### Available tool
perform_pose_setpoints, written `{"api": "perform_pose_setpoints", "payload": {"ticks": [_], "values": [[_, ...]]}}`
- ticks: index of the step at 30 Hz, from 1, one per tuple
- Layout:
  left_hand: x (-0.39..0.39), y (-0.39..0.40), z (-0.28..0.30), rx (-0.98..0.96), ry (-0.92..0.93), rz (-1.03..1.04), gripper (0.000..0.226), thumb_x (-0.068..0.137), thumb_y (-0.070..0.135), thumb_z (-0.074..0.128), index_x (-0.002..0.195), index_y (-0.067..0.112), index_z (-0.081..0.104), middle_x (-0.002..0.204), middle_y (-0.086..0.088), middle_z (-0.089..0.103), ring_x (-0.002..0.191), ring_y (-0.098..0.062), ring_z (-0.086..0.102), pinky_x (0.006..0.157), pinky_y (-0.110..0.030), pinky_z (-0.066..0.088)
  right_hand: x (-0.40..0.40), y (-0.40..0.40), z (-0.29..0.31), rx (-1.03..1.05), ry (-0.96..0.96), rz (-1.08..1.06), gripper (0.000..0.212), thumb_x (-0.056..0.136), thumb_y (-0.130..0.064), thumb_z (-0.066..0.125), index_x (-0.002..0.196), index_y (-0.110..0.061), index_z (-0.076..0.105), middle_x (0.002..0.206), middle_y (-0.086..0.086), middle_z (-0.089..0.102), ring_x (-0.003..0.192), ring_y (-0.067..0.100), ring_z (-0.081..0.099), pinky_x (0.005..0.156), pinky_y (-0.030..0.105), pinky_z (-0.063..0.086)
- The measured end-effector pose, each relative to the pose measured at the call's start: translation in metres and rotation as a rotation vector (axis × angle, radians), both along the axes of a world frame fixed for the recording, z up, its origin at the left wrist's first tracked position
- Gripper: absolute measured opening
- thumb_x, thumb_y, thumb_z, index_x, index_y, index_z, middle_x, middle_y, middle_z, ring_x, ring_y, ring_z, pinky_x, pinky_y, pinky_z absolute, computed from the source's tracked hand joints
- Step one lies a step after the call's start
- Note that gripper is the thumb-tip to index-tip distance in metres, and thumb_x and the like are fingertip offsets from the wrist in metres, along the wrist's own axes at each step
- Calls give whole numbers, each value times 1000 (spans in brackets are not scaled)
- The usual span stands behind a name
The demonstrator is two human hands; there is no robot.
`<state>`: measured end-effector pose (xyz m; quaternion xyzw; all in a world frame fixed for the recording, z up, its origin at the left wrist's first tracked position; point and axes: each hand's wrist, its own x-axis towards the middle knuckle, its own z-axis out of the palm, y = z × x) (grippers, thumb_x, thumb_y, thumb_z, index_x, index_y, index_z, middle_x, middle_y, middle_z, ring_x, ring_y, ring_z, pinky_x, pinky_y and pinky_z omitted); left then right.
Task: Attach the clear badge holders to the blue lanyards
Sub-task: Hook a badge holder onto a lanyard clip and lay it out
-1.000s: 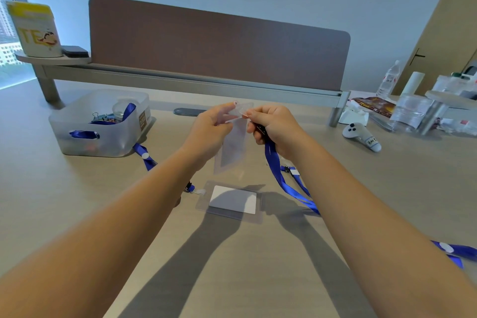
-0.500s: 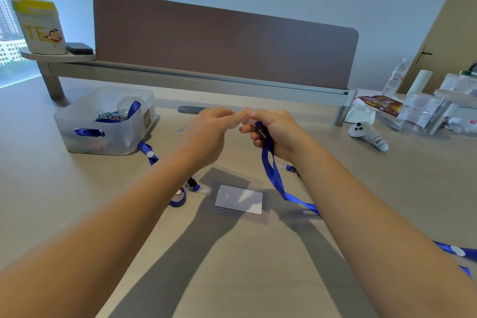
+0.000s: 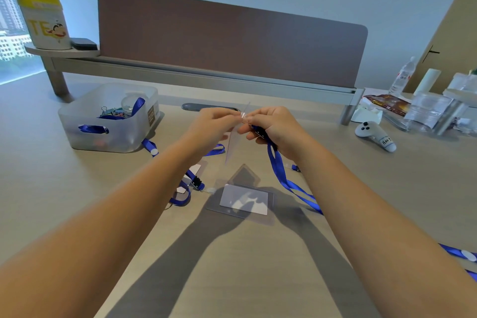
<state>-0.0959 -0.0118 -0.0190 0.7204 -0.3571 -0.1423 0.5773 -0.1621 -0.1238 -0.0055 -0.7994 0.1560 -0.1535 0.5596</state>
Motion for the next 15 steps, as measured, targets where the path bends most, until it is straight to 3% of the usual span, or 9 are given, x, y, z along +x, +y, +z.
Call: {"api": "perform_pose_setpoints", "payload": {"ticks": [4,8,11,15], "values": [[7,-2,-1,39,-61,116,28,90,16,50,110,1,62,93,-10,61,91,-24,58,71,-18,47,6,2,-4,-119,29,28,23,93,-10,48,74,-13,60,71,3,64,42,-2,57,44,5,44],[12,-1,-3,82,-164,150,27,88,15,54,109,1,64,92,-8,61,85,-17,56,70,-22,47,9,1,-5,-112,39,39,23,92,-4,48,104,9,62,88,10,63,61,5,58,47,2,47],[12,-2,-6,130,-292,198,27,87,18,56,108,3,65,96,-9,65,84,-15,55,74,-24,44,8,2,-5,-104,44,33,23,91,-4,50,106,9,63,76,3,64,54,2,58,44,2,45],[12,-5,-7,168,-404,268,24,87,21,57,103,6,67,89,-4,62,70,-11,51,63,-18,42,10,4,-5,-132,33,12,23,90,-3,51,105,8,64,65,-1,59,50,2,56,44,2,44]]}}
